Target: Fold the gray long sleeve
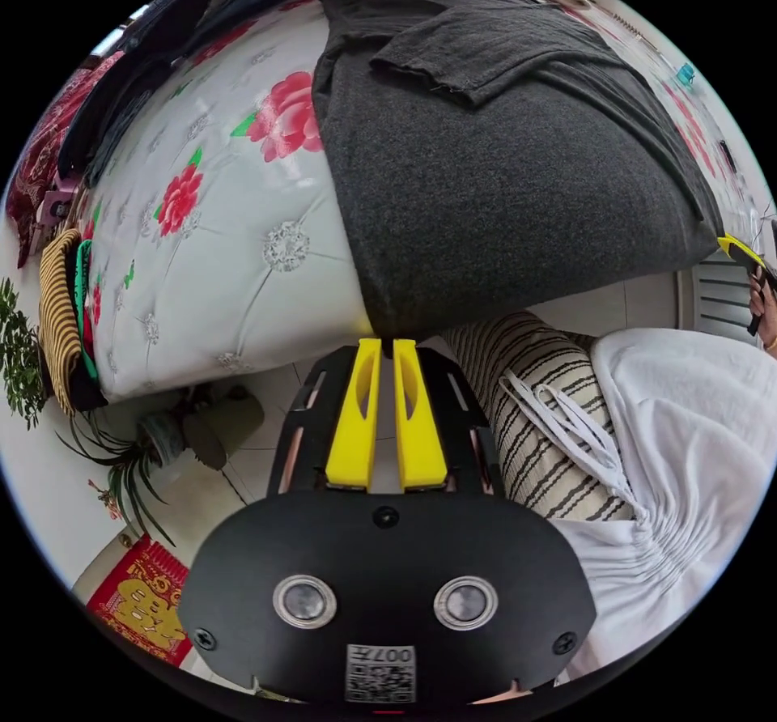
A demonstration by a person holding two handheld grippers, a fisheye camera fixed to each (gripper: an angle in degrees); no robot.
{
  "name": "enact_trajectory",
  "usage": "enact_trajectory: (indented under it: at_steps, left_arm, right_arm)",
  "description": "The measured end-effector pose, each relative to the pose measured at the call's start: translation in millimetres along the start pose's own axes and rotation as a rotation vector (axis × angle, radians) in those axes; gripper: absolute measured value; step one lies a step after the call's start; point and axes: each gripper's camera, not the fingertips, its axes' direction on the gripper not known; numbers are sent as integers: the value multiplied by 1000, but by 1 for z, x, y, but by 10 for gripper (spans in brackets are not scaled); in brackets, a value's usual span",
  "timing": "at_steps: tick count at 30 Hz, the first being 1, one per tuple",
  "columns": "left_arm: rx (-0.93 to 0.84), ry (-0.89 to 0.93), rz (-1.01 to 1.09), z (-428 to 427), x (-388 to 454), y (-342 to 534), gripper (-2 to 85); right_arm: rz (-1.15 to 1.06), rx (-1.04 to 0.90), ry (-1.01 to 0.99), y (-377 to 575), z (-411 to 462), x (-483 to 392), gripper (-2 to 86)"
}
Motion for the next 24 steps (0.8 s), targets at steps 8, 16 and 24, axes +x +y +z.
enact_trajectory:
  at_steps: [8,16,24]
  left_arm:
    - [62,300,74,-40,-101,5,-8]
    - [231,692,112,-110,-243,-5,-9]
    - [417,832,-374,-112,-427,-108,-5]
  right_arm:
    - [-2,-15,-268,-12,-7,26,1]
    - [109,112,-569,-30,-40,71,-1]
    - [338,384,-584,-151,-66,114,6]
